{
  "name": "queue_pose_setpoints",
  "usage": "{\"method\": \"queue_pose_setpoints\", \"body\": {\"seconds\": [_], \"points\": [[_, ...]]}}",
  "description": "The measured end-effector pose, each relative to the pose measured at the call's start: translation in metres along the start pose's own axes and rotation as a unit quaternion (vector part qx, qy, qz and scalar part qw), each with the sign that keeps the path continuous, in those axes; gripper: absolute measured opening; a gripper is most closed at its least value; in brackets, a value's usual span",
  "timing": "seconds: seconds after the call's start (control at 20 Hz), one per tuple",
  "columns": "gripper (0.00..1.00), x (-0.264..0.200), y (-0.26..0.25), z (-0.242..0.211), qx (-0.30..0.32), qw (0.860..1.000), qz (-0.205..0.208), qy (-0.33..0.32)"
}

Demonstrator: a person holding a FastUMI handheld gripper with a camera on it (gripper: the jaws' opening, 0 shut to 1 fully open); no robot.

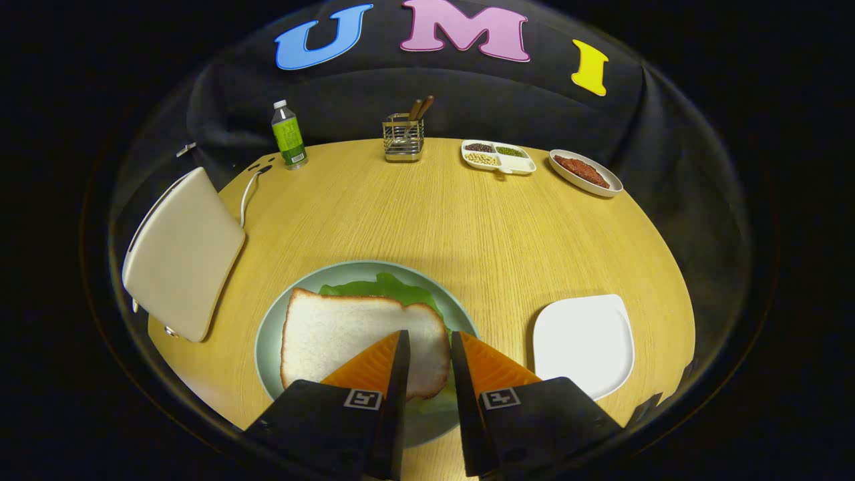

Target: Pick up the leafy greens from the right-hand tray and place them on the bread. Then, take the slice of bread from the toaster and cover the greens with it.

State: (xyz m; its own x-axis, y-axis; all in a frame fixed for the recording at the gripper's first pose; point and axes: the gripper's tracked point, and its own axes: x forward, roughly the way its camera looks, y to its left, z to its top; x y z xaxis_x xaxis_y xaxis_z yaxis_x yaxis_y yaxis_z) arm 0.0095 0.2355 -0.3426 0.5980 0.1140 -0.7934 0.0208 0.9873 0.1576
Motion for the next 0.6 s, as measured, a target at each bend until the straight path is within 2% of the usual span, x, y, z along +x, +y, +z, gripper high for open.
{"method": "queue_pose_setpoints", "body": {"seconds": [0.1,0.15,0.2,0.25,0.35,0.45,0.6], "points": [[0.5,-0.002,-0.006,0.001,-0.005,1.0,-0.009,-0.001],[0.59,-0.003,-0.008,0.002,-0.003,1.0,-0.012,0.0],[0.62,-0.005,-0.013,0.003,0.002,1.0,-0.016,-0.001],[0.76,-0.007,-0.016,0.005,0.011,1.0,-0.015,-0.002],[0.88,-0.011,-0.017,0.005,0.034,0.999,-0.006,0.002],[0.95,-0.021,-0.017,0.013,0.048,0.999,0.004,-0.006],[0.96,-0.039,-0.021,0.029,0.044,0.999,0.012,-0.028]]}}
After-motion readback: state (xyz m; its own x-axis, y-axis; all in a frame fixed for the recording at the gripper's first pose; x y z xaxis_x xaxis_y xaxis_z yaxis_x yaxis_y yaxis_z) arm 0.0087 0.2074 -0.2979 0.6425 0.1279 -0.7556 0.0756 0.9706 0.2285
